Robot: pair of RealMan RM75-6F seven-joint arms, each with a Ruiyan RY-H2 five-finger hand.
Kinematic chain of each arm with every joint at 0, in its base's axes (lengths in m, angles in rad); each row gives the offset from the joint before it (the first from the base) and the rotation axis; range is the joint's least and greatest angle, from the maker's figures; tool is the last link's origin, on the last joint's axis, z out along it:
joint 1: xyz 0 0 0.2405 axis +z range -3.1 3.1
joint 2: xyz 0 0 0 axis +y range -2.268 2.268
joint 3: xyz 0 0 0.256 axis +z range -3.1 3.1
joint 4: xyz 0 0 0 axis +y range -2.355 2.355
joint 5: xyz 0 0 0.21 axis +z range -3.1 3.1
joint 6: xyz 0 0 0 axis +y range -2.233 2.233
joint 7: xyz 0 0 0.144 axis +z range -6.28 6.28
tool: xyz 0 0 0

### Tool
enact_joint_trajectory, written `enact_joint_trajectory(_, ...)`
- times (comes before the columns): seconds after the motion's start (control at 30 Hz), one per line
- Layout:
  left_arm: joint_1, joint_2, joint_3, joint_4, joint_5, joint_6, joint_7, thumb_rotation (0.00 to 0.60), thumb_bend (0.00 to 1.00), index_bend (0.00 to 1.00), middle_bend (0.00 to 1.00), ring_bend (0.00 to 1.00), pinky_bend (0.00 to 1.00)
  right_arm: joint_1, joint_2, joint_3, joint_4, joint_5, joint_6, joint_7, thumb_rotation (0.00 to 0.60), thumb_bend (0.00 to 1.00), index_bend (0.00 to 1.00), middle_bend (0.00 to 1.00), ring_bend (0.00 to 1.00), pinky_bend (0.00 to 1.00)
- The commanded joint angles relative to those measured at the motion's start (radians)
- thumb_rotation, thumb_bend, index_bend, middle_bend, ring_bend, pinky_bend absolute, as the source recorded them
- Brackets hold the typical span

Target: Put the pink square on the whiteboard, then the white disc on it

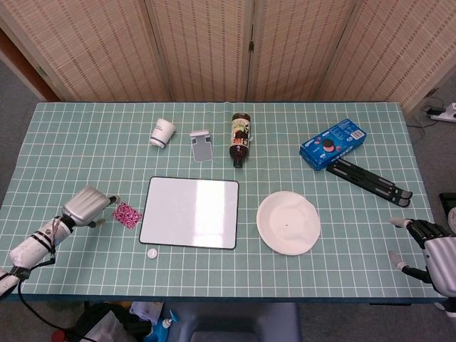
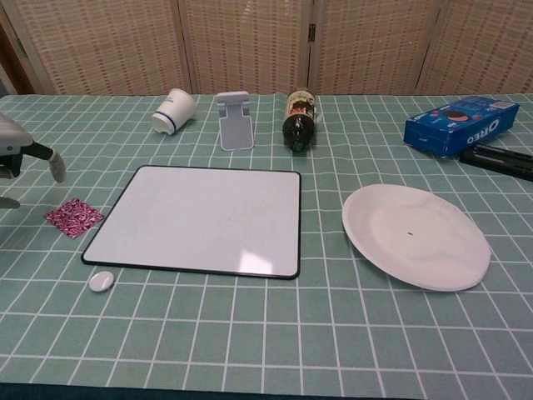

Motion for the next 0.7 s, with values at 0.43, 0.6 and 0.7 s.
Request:
enact_joint_trajectory(0.43,-0.052,-0.087,0.027,0.062,-0.026,-0.05,0.063,0.6,0.25,0.32,1.0,0.97,1.0,0.005,0.001,0.002,-0.001,0.008,-0.013,0.0,0.6,0.23,0.27,0.35,0.31,0.36)
enact_joint_trajectory(0.6,-0.064,-0.101,0.036,0.079,-0.033,-0.065,0.076,0.6,0.25,0.31,1.0,0.97,1.0,0.005,0.0,0.002,-0.001,0.013,-0.017,-0.004,0.6,0.23,0.27,0.35,0.31,0.36)
enact_joint_trajectory(0.7,-0.07,-0.111,0.041,0.088,-0.039,-0.073,0.073,0.6,0.25,0.31,1.0,0.97,1.0,0.006,0.0,0.002,-0.002,0.016,-0.021,-0.006,0.6,0.23,0.27,0.35,0.31,0.36)
